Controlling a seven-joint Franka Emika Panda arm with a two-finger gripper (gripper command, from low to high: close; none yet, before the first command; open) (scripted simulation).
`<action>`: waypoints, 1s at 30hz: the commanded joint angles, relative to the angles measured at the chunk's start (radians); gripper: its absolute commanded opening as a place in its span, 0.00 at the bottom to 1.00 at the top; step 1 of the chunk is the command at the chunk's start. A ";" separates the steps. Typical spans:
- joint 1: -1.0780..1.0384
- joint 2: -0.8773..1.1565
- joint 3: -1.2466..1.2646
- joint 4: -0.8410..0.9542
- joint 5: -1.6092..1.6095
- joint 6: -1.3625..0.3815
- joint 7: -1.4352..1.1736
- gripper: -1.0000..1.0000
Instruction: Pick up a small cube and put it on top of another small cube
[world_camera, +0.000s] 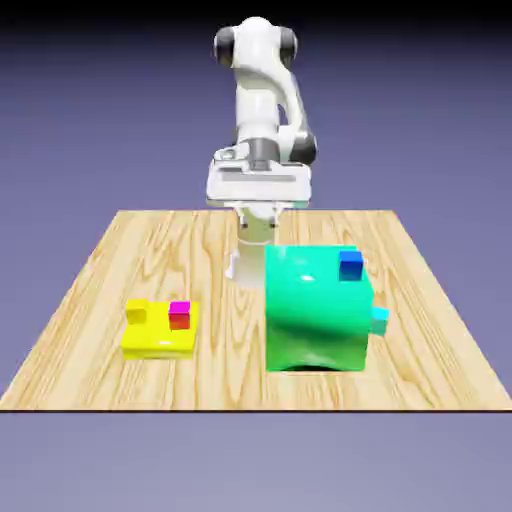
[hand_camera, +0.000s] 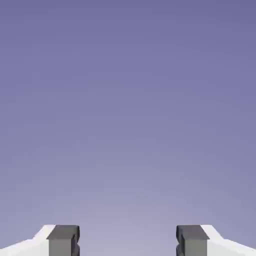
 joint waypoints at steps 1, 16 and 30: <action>-0.007 -0.011 0.036 0.004 0.001 -0.008 0.036 0.50; -0.107 -0.183 0.580 0.070 0.016 -0.135 0.581 0.50; -0.200 -0.344 1.087 0.131 0.030 -0.252 1.090 0.50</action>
